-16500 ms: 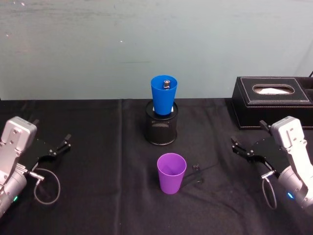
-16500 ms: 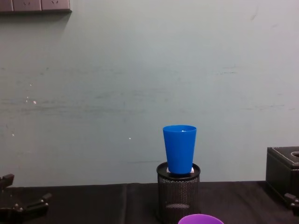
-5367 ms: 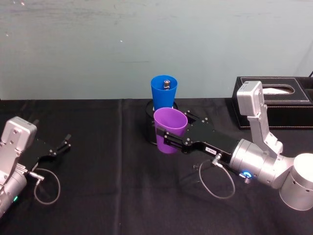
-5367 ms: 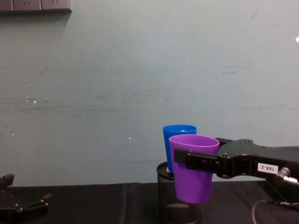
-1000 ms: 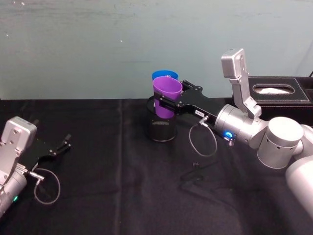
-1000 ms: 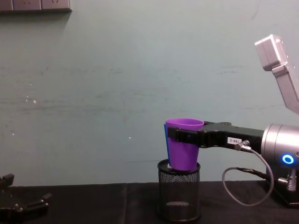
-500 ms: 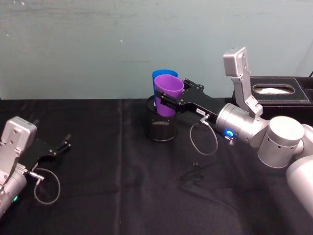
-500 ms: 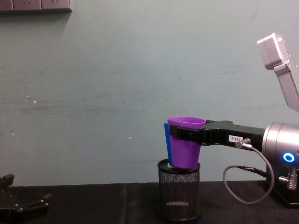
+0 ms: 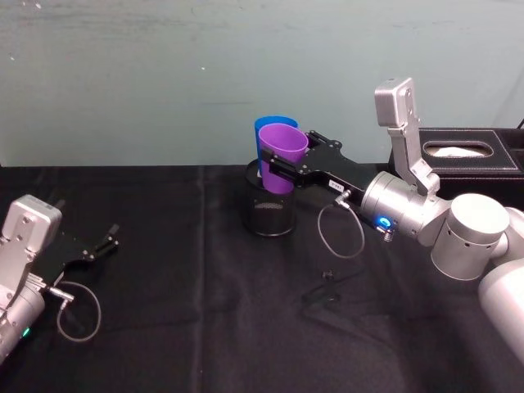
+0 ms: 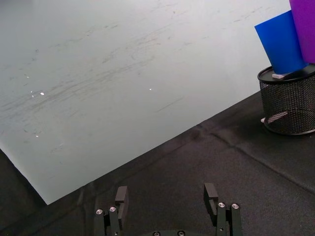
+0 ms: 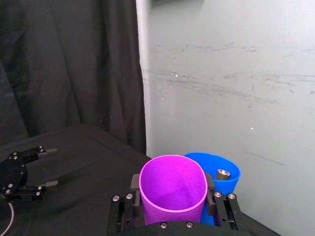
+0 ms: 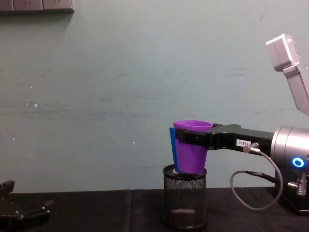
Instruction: Pick up one cup with a gripper and tap it against the other cup.
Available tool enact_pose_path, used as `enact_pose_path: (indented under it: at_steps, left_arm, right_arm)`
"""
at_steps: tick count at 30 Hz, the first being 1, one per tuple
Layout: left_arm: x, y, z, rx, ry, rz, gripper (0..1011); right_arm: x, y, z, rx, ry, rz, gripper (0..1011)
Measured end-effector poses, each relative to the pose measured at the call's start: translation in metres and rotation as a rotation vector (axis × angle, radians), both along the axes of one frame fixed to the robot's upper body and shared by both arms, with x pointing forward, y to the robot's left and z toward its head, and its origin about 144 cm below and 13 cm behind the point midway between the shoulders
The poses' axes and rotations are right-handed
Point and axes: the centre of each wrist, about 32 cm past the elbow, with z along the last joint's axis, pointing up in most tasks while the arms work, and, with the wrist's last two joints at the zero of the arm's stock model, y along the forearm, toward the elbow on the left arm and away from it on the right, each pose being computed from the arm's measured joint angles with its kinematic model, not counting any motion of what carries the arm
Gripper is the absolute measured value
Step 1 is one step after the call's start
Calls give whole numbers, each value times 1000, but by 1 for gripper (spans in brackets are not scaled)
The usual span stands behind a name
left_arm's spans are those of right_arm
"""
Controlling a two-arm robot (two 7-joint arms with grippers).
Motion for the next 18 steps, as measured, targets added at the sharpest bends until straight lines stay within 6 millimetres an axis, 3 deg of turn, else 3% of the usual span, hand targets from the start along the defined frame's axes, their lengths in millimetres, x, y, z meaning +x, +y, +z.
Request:
enact_pose_path:
  at_steps: [18]
  left_arm:
    - [0,0,0,0,0,0,1000]
  right_arm:
    - [0,0,-1,-2,0,2,728]
